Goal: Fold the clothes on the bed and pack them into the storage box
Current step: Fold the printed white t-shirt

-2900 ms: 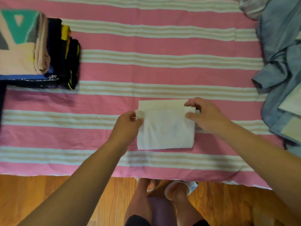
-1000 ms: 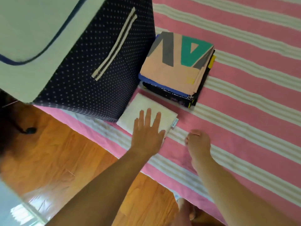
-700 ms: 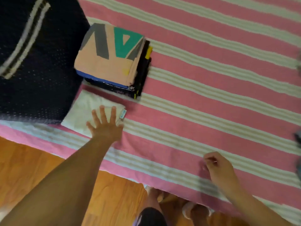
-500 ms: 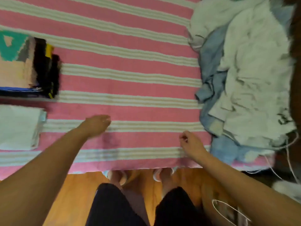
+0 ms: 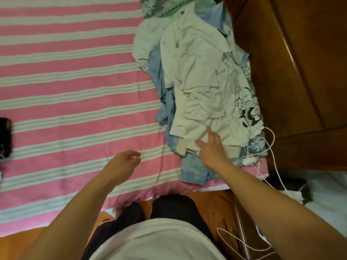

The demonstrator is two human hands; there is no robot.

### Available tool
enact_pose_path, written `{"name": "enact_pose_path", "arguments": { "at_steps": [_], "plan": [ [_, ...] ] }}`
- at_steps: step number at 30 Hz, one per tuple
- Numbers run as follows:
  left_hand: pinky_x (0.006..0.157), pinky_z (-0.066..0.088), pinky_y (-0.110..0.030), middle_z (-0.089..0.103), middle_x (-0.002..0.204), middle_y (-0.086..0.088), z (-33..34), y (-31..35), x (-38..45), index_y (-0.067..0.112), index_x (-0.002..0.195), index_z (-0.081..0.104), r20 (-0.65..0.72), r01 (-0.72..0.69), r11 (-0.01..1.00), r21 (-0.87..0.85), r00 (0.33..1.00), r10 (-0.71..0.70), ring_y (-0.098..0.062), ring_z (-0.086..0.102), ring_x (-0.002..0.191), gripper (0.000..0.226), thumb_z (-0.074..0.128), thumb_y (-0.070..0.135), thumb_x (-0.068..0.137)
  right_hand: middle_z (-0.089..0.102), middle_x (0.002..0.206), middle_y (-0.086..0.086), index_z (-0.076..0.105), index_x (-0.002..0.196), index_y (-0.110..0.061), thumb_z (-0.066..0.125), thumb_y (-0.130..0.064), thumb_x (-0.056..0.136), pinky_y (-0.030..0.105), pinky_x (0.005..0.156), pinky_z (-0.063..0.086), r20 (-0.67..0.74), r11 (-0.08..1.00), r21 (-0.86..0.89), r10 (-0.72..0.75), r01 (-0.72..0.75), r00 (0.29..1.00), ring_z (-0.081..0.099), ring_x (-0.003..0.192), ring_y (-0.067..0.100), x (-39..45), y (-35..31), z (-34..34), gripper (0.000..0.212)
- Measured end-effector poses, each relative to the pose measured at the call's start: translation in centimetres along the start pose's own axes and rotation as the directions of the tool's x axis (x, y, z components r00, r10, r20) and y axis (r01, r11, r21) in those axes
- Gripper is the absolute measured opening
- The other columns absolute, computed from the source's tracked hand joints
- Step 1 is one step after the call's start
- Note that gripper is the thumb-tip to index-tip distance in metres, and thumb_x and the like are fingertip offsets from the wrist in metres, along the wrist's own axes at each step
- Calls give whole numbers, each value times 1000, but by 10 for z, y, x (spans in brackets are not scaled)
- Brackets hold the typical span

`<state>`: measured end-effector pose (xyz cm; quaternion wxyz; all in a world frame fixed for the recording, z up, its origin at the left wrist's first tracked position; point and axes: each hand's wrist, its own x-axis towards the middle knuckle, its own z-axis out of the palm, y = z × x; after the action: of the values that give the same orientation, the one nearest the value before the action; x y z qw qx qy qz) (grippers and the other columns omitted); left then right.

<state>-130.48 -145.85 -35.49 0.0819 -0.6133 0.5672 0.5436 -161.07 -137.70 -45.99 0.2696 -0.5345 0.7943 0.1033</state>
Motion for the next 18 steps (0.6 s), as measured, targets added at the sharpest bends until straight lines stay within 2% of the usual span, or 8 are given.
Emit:
{"name": "enact_pose_path", "arguments": {
  "at_steps": [2, 4, 6, 8, 11, 14, 16, 18],
  "plan": [
    [92, 52, -39, 68, 121, -4, -6, 3, -13, 25, 127, 64, -47, 41, 996, -74, 998, -45, -19, 66, 103, 25, 53, 28, 105, -18, 165, 4, 47, 144, -37, 54, -5, 89, 49, 121, 20, -83, 999, -4, -44, 44, 996, -9, 151, 36, 18, -9, -3, 65],
    [98, 52, -45, 70, 116, -2, -15, 5, -23, 26, 124, 65, -87, 48, 993, -108, 995, -58, -18, 68, 100, 23, 53, 26, 104, -15, 166, 2, 48, 144, -34, 51, -2, 87, 51, 120, 19, -175, 990, 139, 60, -36, 983, -7, 152, 36, 43, -14, -15, 65],
    [100, 52, -47, 70, 115, 0, -22, 4, -29, 26, 121, 65, -124, 56, 990, -127, 990, -71, -17, 69, 100, 21, 53, 24, 104, -4, 168, 2, 40, 149, -26, 49, -8, 89, 50, 121, 17, -141, 952, 272, 186, -143, 972, -1, 152, 34, 68, -10, -29, 63],
    [101, 51, -47, 70, 116, 0, -26, 4, -36, 28, 119, 65, -141, 66, 987, -148, 986, -87, -16, 69, 100, 19, 53, 24, 105, 15, 165, 6, 31, 154, -15, 47, -12, 92, 46, 122, 18, -100, 934, 323, 196, -154, 976, 13, 151, 31, 84, -1, -42, 64],
    [100, 52, -48, 70, 117, 1, -25, 11, -49, 30, 116, 64, -155, 50, 980, -193, 985, -81, -16, 70, 100, 17, 53, 25, 105, 46, 146, 12, 50, 142, -8, 42, -7, 98, 35, 109, 35, -210, 864, 502, 171, -44, 963, 44, 135, 31, 73, 7, -65, 44],
    [100, 53, -45, 72, 116, 7, -15, 30, -64, 37, 112, 65, -141, -34, 980, -198, 990, 6, -11, 70, 101, 16, 55, 26, 104, 62, 122, 6, 69, 120, -9, 43, -4, 102, 22, 92, 38, -299, 746, 652, 89, 135, 950, 57, 118, 23, 28, -9, -95, 31],
    [103, 52, -43, 71, 118, 15, -6, 49, -66, 43, 116, 63, -107, -130, 974, -185, 988, 112, -3, 67, 107, 21, 62, 29, 100, 64, 113, -1, 72, 114, -11, 48, -2, 101, 22, 90, 42, -331, 689, 663, -80, 292, 940, 60, 110, 17, -9, -32, -113, 30],
    [106, 48, -36, 59, 133, 25, 6, 74, -65, 48, 133, 53, -54, -250, 950, -187, 968, 244, 5, 57, 120, 45, 70, 34, 94, 66, 113, -4, 73, 113, -12, 49, 1, 99, 25, 97, 47, -369, 563, 726, -165, 394, 915, 61, 110, 11, -47, -56, -133, 31]
  ]
}}
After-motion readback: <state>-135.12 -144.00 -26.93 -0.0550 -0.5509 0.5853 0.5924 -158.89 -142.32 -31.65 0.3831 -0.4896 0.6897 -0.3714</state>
